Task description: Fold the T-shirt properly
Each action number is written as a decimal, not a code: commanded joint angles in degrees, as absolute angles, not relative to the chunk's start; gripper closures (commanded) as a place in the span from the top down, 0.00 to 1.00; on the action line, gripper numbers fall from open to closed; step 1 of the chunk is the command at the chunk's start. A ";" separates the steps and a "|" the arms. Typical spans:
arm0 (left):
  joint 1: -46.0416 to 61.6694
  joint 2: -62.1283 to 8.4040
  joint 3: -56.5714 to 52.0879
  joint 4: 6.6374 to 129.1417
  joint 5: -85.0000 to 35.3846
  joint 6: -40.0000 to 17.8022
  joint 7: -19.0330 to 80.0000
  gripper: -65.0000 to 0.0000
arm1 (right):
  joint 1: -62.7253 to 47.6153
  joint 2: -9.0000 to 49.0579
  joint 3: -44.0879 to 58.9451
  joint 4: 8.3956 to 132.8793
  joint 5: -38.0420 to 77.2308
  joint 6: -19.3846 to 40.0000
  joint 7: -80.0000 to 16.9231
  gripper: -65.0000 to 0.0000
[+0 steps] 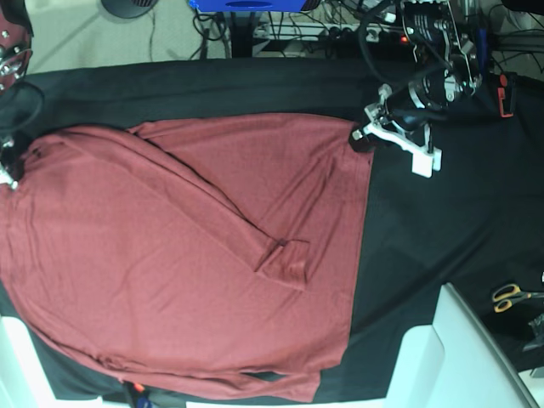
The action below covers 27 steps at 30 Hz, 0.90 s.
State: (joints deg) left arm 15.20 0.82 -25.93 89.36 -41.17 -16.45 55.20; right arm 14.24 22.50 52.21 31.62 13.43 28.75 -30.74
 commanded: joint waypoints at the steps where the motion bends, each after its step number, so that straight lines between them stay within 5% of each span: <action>1: 14.11 0.66 -25.89 89.98 -42.24 -15.96 55.25 0.00 | 14.55 23.78 52.00 33.89 12.26 26.95 -31.08 0.00; 10: 10.15 0.75 -25.71 89.80 -42.51 -12.00 56.57 0.00 | 14.64 23.16 42.33 48.22 12.35 16.57 -41.80 0.00; 20: 4.88 1.10 -26.51 85.76 -49.80 -11.74 62.64 0.00 | 18.15 23.16 36.79 48.66 12.35 15.78 -48.13 0.00; 27: 3.65 0.48 -26.51 85.67 -54.37 -7.96 62.64 0.00 | 20.44 23.16 33.36 48.57 12.44 9.63 -47.96 0.00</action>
